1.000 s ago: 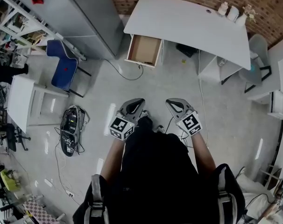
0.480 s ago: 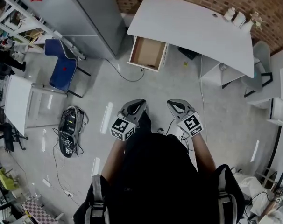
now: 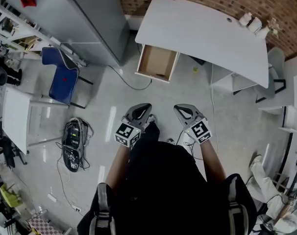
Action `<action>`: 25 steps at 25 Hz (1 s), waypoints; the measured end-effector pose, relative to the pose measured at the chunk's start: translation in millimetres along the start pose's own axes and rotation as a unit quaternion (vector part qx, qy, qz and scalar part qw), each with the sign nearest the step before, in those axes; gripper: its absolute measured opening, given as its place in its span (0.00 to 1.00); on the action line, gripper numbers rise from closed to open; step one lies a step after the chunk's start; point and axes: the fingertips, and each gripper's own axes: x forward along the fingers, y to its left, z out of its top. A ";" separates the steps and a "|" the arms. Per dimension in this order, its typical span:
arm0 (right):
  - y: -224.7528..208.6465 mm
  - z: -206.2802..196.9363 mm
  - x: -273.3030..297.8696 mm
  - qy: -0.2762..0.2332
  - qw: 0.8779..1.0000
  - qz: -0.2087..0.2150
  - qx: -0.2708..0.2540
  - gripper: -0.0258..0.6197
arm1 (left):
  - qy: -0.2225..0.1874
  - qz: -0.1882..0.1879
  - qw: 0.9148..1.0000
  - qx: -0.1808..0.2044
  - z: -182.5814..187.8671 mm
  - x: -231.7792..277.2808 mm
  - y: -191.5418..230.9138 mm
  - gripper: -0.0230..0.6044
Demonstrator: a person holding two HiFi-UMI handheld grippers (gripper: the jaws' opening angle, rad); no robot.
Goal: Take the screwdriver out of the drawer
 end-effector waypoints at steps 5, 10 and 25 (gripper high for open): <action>-17.4 1.4 28.2 0.018 1.000 -0.006 -0.007 0.13 | 0.001 -0.009 1.000 -0.004 5.7 15.7 31.9 0.07; -34.5 3.3 53.7 0.034 0.999 -0.017 -0.007 0.13 | -0.001 -0.020 1.000 -0.006 11.7 24.0 60.6 0.07; -66.1 -2.7 120.3 0.073 0.997 -0.007 -0.003 0.13 | 0.010 -0.015 1.000 -0.010 19.9 34.6 132.0 0.07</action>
